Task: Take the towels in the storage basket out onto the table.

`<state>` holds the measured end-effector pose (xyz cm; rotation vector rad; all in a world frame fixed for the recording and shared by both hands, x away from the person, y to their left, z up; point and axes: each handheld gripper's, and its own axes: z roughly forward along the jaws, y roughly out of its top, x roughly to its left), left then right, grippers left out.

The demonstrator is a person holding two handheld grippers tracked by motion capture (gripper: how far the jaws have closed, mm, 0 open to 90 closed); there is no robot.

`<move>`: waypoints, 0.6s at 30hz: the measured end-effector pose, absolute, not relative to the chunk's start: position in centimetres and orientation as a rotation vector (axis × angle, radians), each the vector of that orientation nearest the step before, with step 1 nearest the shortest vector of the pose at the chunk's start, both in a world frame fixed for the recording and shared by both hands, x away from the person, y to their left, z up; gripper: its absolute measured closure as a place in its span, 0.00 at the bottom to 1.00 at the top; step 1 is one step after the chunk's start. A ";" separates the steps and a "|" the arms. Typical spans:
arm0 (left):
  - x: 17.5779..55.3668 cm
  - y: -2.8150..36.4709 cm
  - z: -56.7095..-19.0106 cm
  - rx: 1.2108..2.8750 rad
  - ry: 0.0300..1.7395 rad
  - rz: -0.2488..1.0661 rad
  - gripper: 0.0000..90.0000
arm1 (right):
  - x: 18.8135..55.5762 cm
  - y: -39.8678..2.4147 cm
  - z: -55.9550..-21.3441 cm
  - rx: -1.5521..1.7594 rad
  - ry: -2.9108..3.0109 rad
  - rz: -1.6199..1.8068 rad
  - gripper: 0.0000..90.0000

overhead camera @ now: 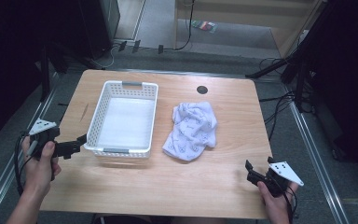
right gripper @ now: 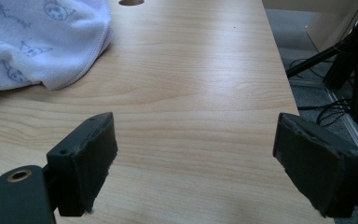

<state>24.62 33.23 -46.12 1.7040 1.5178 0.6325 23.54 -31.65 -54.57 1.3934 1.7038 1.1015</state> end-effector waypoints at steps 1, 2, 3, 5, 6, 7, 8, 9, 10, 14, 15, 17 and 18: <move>24.4 33.5 -46.3 1.700 1.522 0.634 0.00 | 23.5 -31.6 -54.6 1.395 1.704 1.101 0.15; 24.2 33.8 -46.6 1.699 1.525 0.636 0.00 | 23.5 -31.6 -54.6 1.394 1.705 1.100 0.15; 24.1 34.1 -46.8 1.693 1.532 0.639 0.00 | 23.6 -31.6 -54.6 1.395 1.706 1.100 0.15; 23.7 34.6 -47.3 1.682 1.536 0.644 0.00 | 23.6 -31.6 -54.6 1.396 1.706 1.099 0.15; 23.5 34.8 -47.6 1.681 1.539 0.647 0.00 | 23.6 -31.6 -54.6 1.394 1.706 1.099 0.15; 23.3 35.1 -47.9 1.684 1.541 0.647 0.00 | 23.6 -31.6 -54.6 1.396 1.705 1.098 0.15; 23.2 35.3 -48.2 1.677 1.543 0.652 0.00 | 23.6 -31.6 -54.6 1.394 1.705 1.098 0.15; 23.0 35.5 -48.5 1.676 1.546 0.658 0.00 | 23.6 -31.6 -54.6 1.394 1.707 1.097 0.15; 22.8 35.7 -48.8 1.672 1.551 0.662 0.00 | 23.6 -31.6 -54.6 1.394 1.708 1.094 0.15; 22.4 36.4 -50.0 1.675 1.566 0.629 0.00 | 23.6 -31.6 -54.6 1.394 1.709 1.092 0.15; 22.4 36.5 -50.3 1.668 1.572 0.621 0.00 | 23.6 -31.6 -54.6 1.396 1.709 1.091 0.15; 22.2 36.7 -50.9 1.664 1.576 0.612 0.00 | 23.6 -31.6 -54.6 1.395 1.710 1.089 0.15; 22.2 36.8 -51.2 1.663 1.579 0.613 0.00 | 23.6 -31.6 -54.6 1.397 1.709 1.090 0.15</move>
